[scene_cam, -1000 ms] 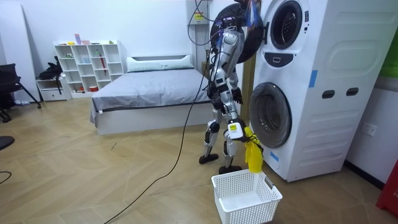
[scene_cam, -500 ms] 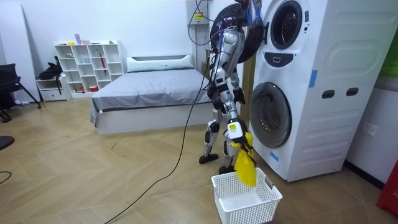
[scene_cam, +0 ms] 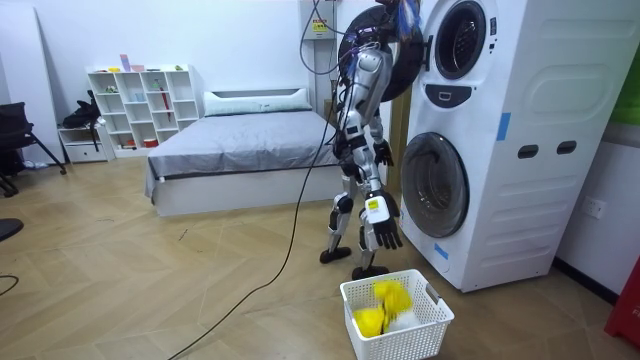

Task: Pick clothes from washing machine

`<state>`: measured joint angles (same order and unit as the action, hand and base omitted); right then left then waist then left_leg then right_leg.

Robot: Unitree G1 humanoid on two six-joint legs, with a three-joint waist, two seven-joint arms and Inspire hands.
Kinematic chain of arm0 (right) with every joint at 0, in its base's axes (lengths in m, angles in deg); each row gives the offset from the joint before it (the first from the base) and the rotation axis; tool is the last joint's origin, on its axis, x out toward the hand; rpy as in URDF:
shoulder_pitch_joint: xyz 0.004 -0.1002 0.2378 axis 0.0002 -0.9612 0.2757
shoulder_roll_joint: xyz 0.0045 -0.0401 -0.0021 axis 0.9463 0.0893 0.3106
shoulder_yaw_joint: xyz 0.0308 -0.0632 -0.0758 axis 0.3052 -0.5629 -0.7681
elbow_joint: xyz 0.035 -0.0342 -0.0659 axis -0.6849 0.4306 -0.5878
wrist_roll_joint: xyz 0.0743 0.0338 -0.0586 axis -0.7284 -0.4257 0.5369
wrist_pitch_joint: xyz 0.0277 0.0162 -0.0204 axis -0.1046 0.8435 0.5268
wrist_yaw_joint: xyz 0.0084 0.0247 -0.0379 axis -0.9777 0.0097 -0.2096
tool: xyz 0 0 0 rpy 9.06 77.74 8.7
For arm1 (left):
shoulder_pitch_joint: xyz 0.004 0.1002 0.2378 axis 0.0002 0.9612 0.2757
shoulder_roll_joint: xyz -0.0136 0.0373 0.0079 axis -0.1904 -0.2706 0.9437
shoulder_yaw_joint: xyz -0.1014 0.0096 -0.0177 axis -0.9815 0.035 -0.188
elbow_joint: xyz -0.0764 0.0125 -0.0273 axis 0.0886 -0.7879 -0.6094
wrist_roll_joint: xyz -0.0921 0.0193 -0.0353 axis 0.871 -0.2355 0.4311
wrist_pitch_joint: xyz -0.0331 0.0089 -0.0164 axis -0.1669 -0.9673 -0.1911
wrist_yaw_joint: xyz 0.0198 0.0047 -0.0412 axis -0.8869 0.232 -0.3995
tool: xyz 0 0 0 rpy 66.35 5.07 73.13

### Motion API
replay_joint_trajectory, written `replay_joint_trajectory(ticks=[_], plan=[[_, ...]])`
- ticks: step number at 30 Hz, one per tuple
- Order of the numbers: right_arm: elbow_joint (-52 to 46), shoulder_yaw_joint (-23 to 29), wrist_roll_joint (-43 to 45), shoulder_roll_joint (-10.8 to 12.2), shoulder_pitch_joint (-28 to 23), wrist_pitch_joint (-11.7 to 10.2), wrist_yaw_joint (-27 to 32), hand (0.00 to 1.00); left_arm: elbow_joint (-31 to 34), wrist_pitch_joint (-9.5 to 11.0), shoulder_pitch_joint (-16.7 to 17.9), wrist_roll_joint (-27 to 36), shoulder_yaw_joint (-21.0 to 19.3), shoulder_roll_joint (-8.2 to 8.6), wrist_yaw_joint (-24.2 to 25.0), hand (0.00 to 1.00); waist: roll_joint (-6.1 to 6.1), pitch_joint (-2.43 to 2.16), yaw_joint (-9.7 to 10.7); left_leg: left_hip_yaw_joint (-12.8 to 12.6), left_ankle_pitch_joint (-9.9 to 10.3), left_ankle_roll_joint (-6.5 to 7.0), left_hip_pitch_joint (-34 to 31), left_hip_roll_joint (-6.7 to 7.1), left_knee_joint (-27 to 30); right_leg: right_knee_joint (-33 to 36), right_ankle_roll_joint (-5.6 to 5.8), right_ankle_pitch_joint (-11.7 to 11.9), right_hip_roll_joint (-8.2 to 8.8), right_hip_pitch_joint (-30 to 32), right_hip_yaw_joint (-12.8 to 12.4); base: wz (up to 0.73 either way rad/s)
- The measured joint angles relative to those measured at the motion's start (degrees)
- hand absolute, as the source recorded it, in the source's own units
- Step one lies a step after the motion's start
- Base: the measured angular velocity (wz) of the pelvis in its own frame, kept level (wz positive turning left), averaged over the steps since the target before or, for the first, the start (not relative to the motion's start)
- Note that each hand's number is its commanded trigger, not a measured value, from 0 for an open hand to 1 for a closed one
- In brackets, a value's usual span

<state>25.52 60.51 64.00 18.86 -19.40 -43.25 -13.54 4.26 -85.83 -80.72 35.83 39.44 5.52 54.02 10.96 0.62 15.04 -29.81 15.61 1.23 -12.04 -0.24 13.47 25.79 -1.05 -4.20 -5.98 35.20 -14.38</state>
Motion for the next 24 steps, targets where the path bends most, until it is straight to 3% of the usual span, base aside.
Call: replay_joint_trajectory(ticks=[11,15,24], plan=[[-1.0,-0.1,1.1,0.0,0.6,-0.5,2.3,0.0,0.1,0.1,0.1,0.0,0.0,-0.07,-0.1,0.0,-0.17,0.01,-0.2,0.2,0.0,0.0,-0.1,-0.04,0.2,0.2,-0.01,0.0,0.46,0.0,0.2,0.0],[-1.1,-0.1,1.1,0.0,0.6,-1.4,2.3,0.0,0.0,1.0,0.2,-0.1,-0.2,-0.18,-0.1,0.0,-0.67,-0.03,-0.4,0.2,0.0,0.01,-0.2,-0.07,0.2,0.1,-0.02,0.0,0.57,0.0,0.2,0.0],[-1.1,-0.1,1.5,0.6,-3.0,-1.4,-0.8,0.0,0.2,0.9,2.8,-0.7,-0.2,-0.56,1.1,0.0,-0.89,-0.27,-1.1,1.2,-0.1,-0.18,3.3,-0.86,-0.9,-1.1,-0.7,-0.4,1.15,-4.0,3.5,0.07]])
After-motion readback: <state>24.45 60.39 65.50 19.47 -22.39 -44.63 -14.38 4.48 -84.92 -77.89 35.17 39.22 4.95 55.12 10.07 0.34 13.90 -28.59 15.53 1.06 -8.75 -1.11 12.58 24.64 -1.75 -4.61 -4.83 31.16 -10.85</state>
